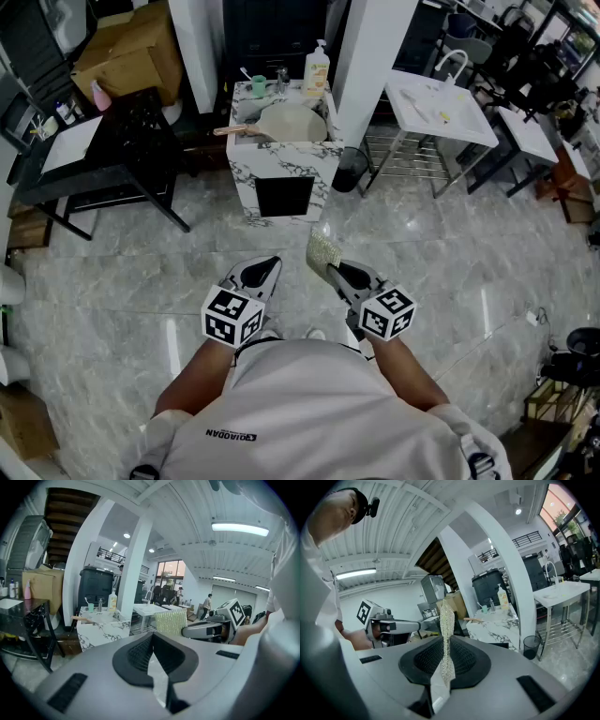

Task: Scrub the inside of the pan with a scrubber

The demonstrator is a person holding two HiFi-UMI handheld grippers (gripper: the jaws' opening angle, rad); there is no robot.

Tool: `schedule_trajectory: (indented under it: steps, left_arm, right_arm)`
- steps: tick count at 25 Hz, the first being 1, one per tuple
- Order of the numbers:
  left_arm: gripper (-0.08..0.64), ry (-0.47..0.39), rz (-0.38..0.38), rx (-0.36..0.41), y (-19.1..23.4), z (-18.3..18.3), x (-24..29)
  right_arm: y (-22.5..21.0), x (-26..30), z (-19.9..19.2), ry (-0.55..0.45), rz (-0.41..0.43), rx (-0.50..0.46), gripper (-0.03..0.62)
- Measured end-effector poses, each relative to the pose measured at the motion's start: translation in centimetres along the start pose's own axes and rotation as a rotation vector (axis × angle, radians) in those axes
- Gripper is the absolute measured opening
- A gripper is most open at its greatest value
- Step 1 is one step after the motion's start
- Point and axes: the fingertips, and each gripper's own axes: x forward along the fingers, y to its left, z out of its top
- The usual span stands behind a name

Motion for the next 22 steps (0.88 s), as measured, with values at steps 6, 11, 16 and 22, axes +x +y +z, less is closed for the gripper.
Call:
schedule_trajectory:
  steps: [6, 11, 16, 22]
  left_arm:
    - [0.014, -0.002, -0.002, 0.005, -0.3, -0.3, 0.0]
    - [0.014, -0.005, -0.003, 0.008, 0.3, 0.0, -0.3]
    - [0.014, -0.004, -0.005, 0.002, 0.9, -0.3, -0.6]
    - [0.014, -0.004, -0.001, 0.010, 2.6, -0.8, -1.5]
  right_arm:
    - [0.0, -0.1, -0.6, 0.007, 0.002, 0.000, 0.070]
    - [0.5, 0.3, -0.5, 0.009, 0.000, -0.001, 0.069]
    - [0.8, 0.5, -0.3, -0.023, -0.001, 0.027, 0.071]
    - [2.1, 1.7, -0.4, -0.046, 0.021, 0.064, 0.072]
